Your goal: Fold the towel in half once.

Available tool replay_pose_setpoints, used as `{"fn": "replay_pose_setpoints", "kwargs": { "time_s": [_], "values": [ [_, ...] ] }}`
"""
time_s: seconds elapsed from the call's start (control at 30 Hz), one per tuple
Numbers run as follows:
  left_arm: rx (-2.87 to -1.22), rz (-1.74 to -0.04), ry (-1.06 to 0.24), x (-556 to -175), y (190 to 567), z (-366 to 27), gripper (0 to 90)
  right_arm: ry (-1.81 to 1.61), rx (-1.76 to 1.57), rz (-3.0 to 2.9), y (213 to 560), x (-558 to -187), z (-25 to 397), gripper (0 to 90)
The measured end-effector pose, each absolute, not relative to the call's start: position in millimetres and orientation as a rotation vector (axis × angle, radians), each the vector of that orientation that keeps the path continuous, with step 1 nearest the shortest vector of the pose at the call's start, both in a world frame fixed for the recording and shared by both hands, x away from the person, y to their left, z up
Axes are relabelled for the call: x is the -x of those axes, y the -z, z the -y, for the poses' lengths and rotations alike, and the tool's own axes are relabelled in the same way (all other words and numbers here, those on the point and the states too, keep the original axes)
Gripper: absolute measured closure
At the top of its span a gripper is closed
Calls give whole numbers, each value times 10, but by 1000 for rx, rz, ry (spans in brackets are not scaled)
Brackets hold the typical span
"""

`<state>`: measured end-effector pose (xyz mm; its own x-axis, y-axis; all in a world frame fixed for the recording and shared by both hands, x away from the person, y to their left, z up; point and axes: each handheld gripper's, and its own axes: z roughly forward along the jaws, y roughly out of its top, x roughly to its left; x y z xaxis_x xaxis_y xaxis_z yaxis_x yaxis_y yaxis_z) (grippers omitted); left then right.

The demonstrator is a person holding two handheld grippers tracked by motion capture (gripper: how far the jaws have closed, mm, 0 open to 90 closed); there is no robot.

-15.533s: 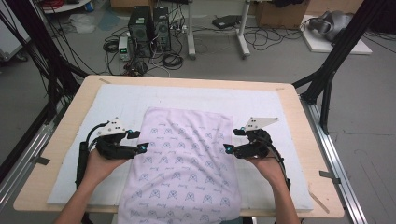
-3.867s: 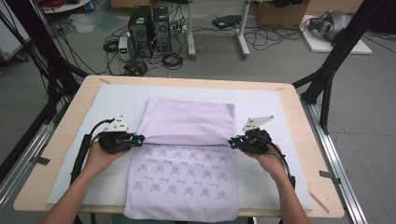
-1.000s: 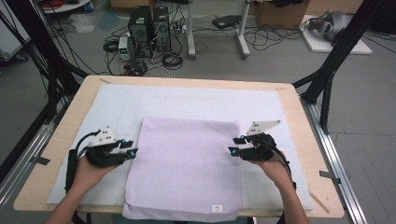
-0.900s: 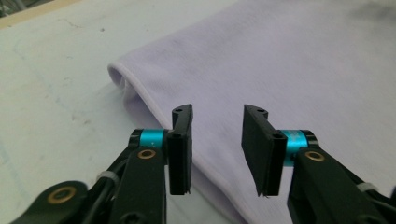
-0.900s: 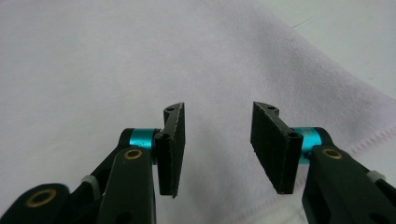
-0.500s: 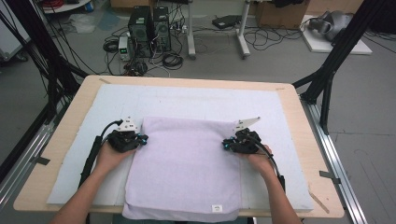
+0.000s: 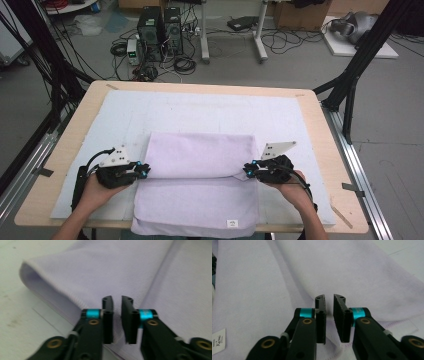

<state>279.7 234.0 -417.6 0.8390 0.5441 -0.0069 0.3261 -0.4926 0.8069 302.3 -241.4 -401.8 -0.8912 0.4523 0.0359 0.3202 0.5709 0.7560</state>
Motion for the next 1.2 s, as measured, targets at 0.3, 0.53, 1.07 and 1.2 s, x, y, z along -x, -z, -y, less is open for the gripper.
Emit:
{"fn": "replay_pose_setpoints", "kwargs": {
  "time_s": [0.3,0.53,1.07,1.2],
  "values": [
    [-2023,-759,-460,-3322,4060,-2256,689,-1147,-783,-2522,4054,-3514,2454,670],
    [-2102,-838,-458,-3787,4193,-2124,697,-1041,-816,-2545,4110,-3885,2483,634],
    [-1974,-987,-668,-4175,4099,-2095,886,-920,-815,-2588,3960,-4182,2361,871],
    [-1889,-1138,-758,-4453,4026,-2108,697,-896,-973,-2400,3728,-4496,2364,688]
  ]
}}
